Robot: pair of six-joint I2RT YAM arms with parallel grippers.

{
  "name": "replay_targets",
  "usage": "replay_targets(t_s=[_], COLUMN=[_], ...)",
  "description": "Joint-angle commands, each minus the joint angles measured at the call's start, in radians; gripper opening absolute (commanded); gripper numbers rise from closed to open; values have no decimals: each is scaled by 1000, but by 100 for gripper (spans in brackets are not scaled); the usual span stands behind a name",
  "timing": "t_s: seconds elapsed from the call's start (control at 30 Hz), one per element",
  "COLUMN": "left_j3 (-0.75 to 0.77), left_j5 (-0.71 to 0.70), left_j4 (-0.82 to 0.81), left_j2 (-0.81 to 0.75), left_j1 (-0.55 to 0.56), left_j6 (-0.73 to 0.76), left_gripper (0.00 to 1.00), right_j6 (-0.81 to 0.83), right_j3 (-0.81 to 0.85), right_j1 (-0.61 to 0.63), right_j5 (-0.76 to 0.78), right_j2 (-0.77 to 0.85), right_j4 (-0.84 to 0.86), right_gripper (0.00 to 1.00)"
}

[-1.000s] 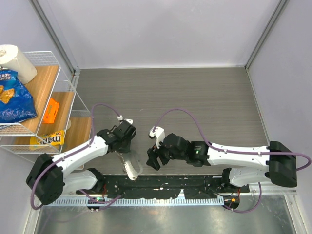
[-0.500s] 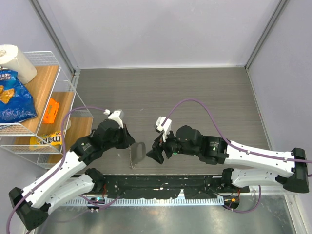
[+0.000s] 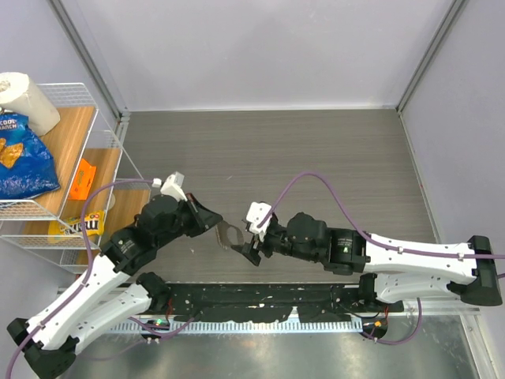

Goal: Put the keys on the keyring

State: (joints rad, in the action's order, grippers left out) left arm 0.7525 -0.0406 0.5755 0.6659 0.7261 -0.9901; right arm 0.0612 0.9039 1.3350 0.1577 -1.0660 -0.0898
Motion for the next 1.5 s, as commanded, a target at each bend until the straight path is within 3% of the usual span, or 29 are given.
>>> replay_targets(t_s=[0.0, 0.4, 0.7, 1.03, 1.47], left_j3=[24, -27, -50, -44, -38], left_j5=[13, 77, 108, 107, 111], left_j4=[-127, -218, -266, -270, -287], left_j2=[-29, -75, -74, -88, -84], left_j1=[3, 7, 9, 9, 12], left_j6=[-136, -297, -337, -341, -354], left_gripper=[0, 0, 0, 0, 0], right_j6=[208, 462, 606, 549, 565], right_j3=[-63, -272, -326, -375, -367], right_j1=[41, 145, 167, 165, 165], right_j5=[71, 256, 391, 338, 387], right_j2=[34, 1, -115, -100, -229], right_j4=[232, 732, 1096, 1111, 1255], right_gripper=[74, 68, 53, 49, 40])
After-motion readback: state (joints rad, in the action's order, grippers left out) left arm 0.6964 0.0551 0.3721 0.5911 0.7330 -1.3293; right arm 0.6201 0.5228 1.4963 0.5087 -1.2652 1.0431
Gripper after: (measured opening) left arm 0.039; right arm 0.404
